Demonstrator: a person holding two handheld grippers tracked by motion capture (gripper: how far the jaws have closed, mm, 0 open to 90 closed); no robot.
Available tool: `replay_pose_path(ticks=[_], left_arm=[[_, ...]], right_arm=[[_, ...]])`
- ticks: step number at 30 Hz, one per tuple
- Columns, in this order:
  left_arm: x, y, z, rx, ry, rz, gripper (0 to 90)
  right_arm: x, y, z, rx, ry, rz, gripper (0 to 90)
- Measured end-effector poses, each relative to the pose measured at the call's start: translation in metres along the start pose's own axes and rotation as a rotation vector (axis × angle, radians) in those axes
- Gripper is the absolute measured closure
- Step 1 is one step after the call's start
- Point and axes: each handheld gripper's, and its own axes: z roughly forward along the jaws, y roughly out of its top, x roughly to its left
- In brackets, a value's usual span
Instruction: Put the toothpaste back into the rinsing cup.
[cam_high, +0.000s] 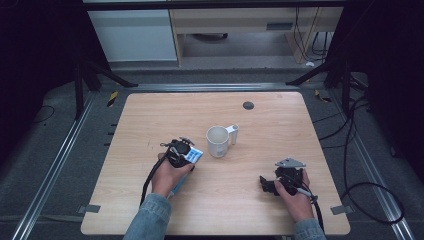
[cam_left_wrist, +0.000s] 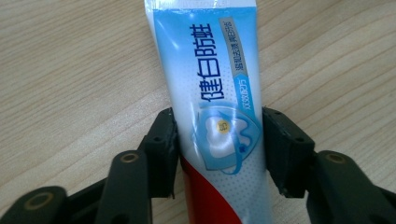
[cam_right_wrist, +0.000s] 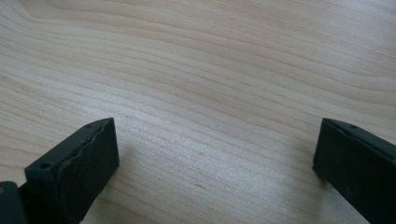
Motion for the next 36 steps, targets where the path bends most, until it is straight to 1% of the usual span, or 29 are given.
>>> replay_pose_path(ticks=[2, 3, 4, 5, 8, 11, 12, 14, 19, 21, 29, 36], left_arm=[[-0.001, 0.000, -0.002, -0.010, -0.003, 0.005, 60.2], [-0.001, 0.000, -0.003, -0.014, -0.003, 0.013, 60.2], [-0.003, 0.000, -0.005, -0.019, 0.003, 0.031, 65.9], [-0.003, 0.000, -0.006, -0.020, 0.006, 0.039, 67.4], [-0.004, 0.000, -0.009, -0.025, 0.001, 0.045, 70.1], [-0.008, 0.000, -0.017, -0.059, 0.001, 0.058, 70.7], [-0.008, 0.000, -0.017, -0.059, 0.001, 0.058, 70.9], [-0.011, 0.003, -0.027, -0.087, 0.005, 0.069, 71.2], [-0.014, 0.007, -0.043, -0.125, 0.016, 0.080, 71.4], [-0.014, 0.008, -0.048, -0.133, 0.018, 0.087, 71.4], [-0.015, 0.011, -0.061, -0.170, 0.026, 0.090, 71.6], [-0.014, 0.012, -0.068, -0.203, 0.025, 0.084, 71.7]], right_arm=[[0.000, 0.000, 0.000, 0.000, 0.000, 0.000, 0.4], [0.000, 0.000, 0.000, 0.000, 0.000, 0.000, 0.4], [0.000, 0.000, 0.000, 0.000, 0.000, 0.000, 0.4], [0.000, 0.000, 0.000, 0.000, 0.000, 0.000, 0.4], [0.000, 0.000, 0.000, 0.000, 0.000, 0.001, 0.4], [0.000, 0.000, 0.000, 0.000, 0.000, 0.000, 0.4], [0.000, 0.000, 0.000, 0.000, 0.000, 0.000, 0.4], [0.000, 0.000, 0.000, 0.000, 0.000, 0.001, 0.4], [0.000, 0.000, 0.000, 0.000, 0.000, 0.000, 0.4], [0.000, 0.000, 0.000, 0.000, 0.000, 0.000, 0.4], [0.000, 0.000, 0.000, 0.000, -0.001, 0.000, 0.4], [0.000, 0.000, 0.000, 0.000, 0.000, 0.001, 0.4]])
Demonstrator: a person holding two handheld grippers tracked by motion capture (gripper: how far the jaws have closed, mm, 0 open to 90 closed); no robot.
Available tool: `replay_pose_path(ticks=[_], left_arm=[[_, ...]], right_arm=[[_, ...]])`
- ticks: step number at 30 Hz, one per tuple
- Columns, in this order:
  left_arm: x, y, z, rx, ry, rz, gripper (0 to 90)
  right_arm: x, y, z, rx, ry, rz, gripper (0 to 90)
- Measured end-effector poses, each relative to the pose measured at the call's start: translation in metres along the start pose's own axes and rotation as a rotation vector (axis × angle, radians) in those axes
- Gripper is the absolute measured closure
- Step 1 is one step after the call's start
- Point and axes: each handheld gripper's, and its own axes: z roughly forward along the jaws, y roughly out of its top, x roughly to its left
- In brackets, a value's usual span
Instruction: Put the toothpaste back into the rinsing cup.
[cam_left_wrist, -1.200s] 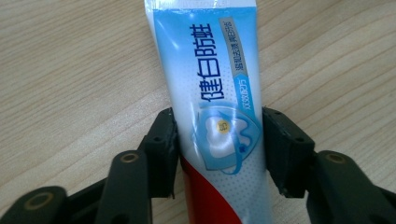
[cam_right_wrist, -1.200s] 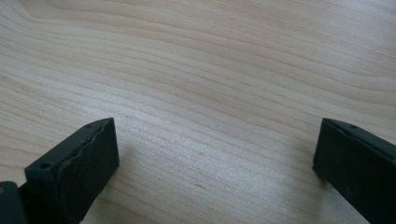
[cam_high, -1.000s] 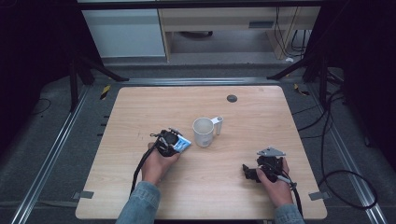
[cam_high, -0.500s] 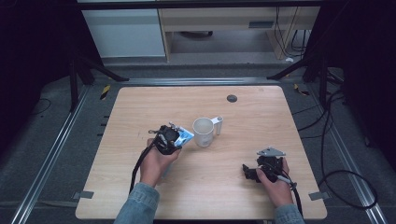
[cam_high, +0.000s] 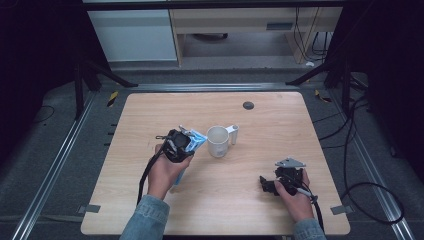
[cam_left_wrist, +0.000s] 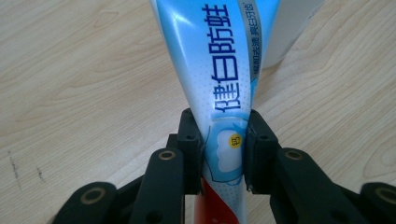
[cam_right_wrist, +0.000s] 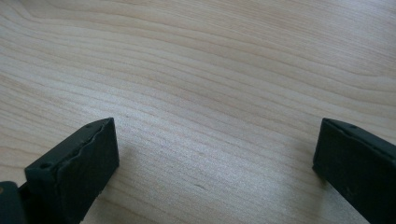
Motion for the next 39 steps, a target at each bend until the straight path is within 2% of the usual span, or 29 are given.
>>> replay_pose_path(ticks=[6, 15, 19, 28, 35, 39], left_arm=[[0.002, 0.002, -0.006, -0.034, -0.003, -0.009, 71.8], [0.000, 0.002, -0.017, -0.115, -0.011, -0.015, 71.8], [-0.001, 0.002, -0.017, -0.137, -0.020, -0.022, 71.8], [-0.005, 0.003, -0.017, -0.180, -0.041, -0.010, 71.8], [-0.014, 0.003, -0.021, -0.236, -0.039, -0.010, 71.8], [-0.020, 0.004, -0.020, -0.243, -0.038, -0.001, 71.7]], right_arm=[[0.000, 0.000, 0.000, 0.000, 0.000, 0.000, 0.4], [0.000, 0.000, 0.000, 0.000, 0.000, 0.000, 0.4], [0.000, 0.000, 0.000, 0.000, 0.000, 0.000, 0.4], [0.000, 0.000, 0.000, 0.000, 0.000, -0.001, 0.4], [0.000, 0.000, 0.000, 0.000, 0.000, 0.000, 0.4], [0.000, 0.000, 0.000, 0.000, 0.000, -0.001, 0.4]])
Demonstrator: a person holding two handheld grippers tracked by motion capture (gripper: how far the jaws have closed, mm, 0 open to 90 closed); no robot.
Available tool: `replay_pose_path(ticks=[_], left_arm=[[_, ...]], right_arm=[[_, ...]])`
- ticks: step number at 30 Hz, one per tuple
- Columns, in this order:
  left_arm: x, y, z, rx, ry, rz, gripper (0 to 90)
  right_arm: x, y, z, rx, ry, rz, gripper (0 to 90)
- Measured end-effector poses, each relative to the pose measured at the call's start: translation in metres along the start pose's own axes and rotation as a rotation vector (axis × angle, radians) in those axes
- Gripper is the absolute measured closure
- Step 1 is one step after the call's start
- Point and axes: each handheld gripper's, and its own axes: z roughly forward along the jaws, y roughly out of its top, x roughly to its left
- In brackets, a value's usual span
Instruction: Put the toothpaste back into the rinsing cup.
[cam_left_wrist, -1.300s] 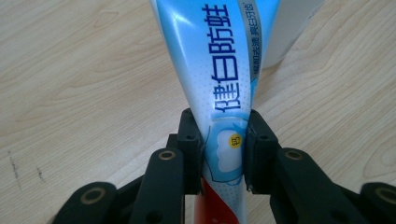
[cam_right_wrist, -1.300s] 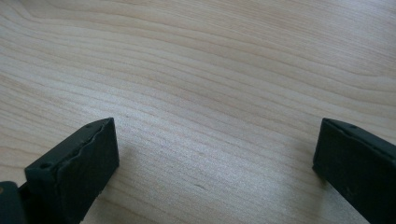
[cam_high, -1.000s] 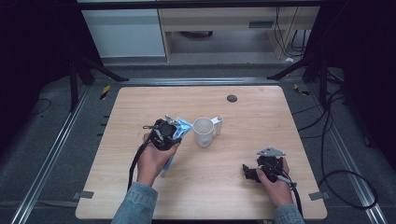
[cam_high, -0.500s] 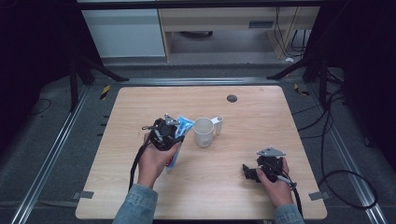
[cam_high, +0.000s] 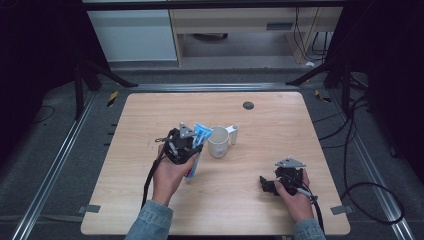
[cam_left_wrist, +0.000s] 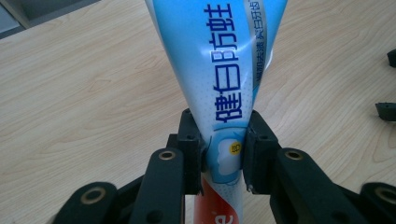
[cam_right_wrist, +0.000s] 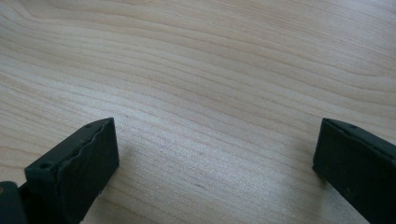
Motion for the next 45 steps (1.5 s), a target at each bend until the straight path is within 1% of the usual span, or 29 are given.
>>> replay_pose_path(ticks=[2, 3, 8, 9, 10, 11, 18, 21, 22, 23, 28, 30, 32, 33, 34, 35, 36, 39, 40, 42, 44, 45], left_arm=[[-0.002, 0.000, 0.000, 0.008, 0.001, -0.001, 71.7], [-0.005, 0.001, 0.001, 0.012, 0.008, 0.007, 71.7], [-0.013, 0.002, 0.002, -0.001, -0.003, 0.012, 71.7], [-0.013, 0.002, 0.002, -0.001, -0.003, 0.012, 71.7], [-0.017, 0.003, 0.002, -0.008, -0.008, 0.016, 71.7], [-0.017, 0.003, 0.002, -0.008, -0.008, 0.016, 71.7], [-0.030, 0.008, -0.001, -0.049, -0.005, 0.029, 71.8], [-0.033, 0.010, -0.002, -0.059, -0.003, 0.034, 71.8], [-0.037, 0.012, -0.003, -0.069, -0.007, 0.042, 71.8], [-0.037, 0.012, -0.003, -0.069, -0.007, 0.042, 71.7], [-0.048, 0.019, -0.005, -0.100, -0.016, 0.053, 71.7], [-0.050, 0.020, -0.005, -0.106, -0.014, 0.058, 71.8], [-0.053, 0.024, -0.006, -0.123, -0.022, 0.060, 71.7], [-0.053, 0.024, -0.006, -0.123, -0.022, 0.060, 71.7], [-0.055, 0.027, -0.006, -0.137, -0.028, 0.062, 71.8], [-0.055, 0.027, -0.006, -0.137, -0.028, 0.062, 71.7], [-0.057, 0.030, -0.006, -0.150, -0.028, 0.072, 71.8], [-0.058, 0.034, -0.006, -0.150, -0.023, 0.084, 71.8], [-0.059, 0.038, -0.006, -0.156, -0.021, 0.091, 71.8], [-0.059, 0.040, -0.007, -0.160, -0.024, 0.090, 71.8], [-0.060, 0.047, -0.008, -0.171, -0.027, 0.094, 71.8], [-0.060, 0.047, -0.008, -0.171, -0.027, 0.094, 71.8]], right_arm=[[0.000, 0.000, 0.000, 0.000, 0.000, 0.000, 0.4], [0.000, 0.000, 0.000, 0.000, 0.000, 0.000, 0.4], [0.000, 0.000, 0.000, 0.000, 0.000, 0.000, 0.4], [0.000, 0.000, 0.000, 0.000, 0.000, 0.000, 0.4], [0.000, 0.000, 0.000, 0.000, 0.000, 0.000, 0.4], [0.000, 0.000, 0.000, 0.000, 0.000, 0.000, 0.4], [0.000, 0.000, 0.000, 0.000, 0.000, 0.000, 0.4], [0.000, 0.000, 0.000, 0.000, 0.000, 0.000, 0.4], [0.000, 0.000, 0.000, 0.000, 0.000, 0.000, 0.4], [0.000, 0.000, 0.000, 0.000, 0.000, 0.000, 0.4], [0.000, 0.000, 0.000, 0.000, 0.000, 0.000, 0.4], [0.000, 0.000, 0.000, 0.000, 0.000, 0.000, 0.4], [0.000, 0.000, 0.000, 0.000, -0.001, 0.001, 0.4], [0.000, 0.000, 0.000, 0.000, 0.000, 0.000, 0.4], [0.000, 0.000, 0.000, 0.000, -0.001, 0.001, 0.4], [0.000, 0.000, 0.000, 0.000, -0.001, 0.001, 0.4], [0.000, 0.000, 0.000, 0.000, 0.000, 0.001, 0.4], [0.000, 0.000, 0.000, 0.000, 0.000, 0.000, 0.4], [0.000, 0.000, 0.000, 0.000, 0.000, 0.001, 0.4], [0.000, 0.000, 0.000, 0.000, 0.000, 0.000, 0.4], [0.000, 0.000, 0.000, 0.000, -0.001, 0.001, 0.4], [0.000, 0.000, 0.000, 0.000, -0.001, 0.001, 0.4]])
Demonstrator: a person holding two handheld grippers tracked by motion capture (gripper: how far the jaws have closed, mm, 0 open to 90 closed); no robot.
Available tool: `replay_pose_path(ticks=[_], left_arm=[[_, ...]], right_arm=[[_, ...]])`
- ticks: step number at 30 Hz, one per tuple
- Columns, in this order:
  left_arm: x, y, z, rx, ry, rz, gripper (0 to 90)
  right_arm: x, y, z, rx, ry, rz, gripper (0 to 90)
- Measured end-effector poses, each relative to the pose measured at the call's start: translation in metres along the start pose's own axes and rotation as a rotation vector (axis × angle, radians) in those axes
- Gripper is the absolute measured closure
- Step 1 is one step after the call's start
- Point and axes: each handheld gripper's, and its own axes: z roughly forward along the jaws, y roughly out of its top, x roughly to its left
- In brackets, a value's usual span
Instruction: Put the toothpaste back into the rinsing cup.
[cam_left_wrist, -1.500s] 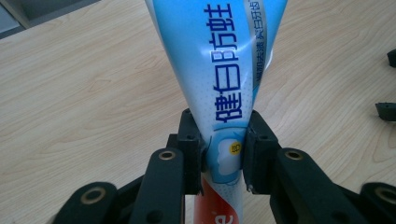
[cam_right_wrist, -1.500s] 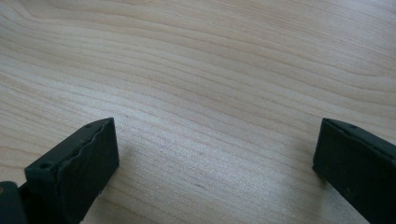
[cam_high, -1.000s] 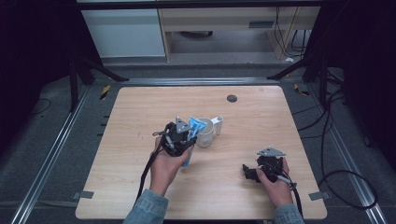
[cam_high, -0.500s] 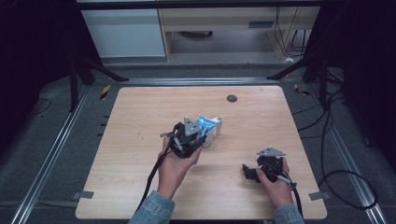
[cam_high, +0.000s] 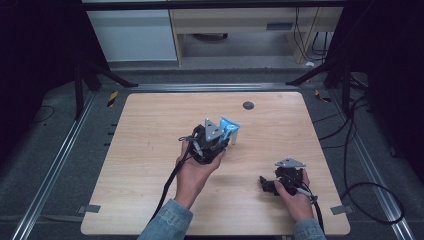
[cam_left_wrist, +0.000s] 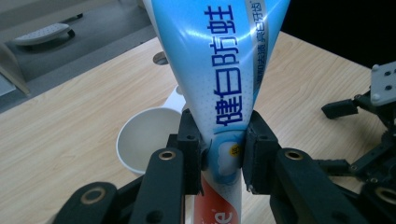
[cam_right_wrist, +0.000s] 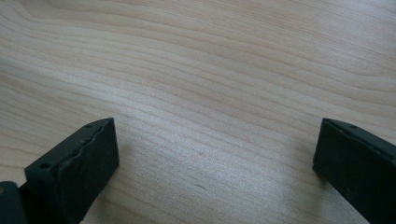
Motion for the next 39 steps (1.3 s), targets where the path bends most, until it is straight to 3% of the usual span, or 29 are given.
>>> replay_pose_path(ticks=[12, 20, 39], left_arm=[[0.003, 0.028, 0.001, -0.054, 0.015, 0.005, 71.7], [0.009, 0.036, 0.002, -0.085, 0.022, -0.020, 71.8], [0.021, 0.047, 0.002, -0.129, 0.051, -0.034, 71.8]], right_arm=[[0.000, 0.000, 0.000, 0.000, 0.001, 0.000, 0.4], [0.000, 0.000, 0.000, 0.000, 0.001, 0.000, 0.4], [0.000, 0.000, 0.000, 0.000, 0.004, -0.004, 0.4]])
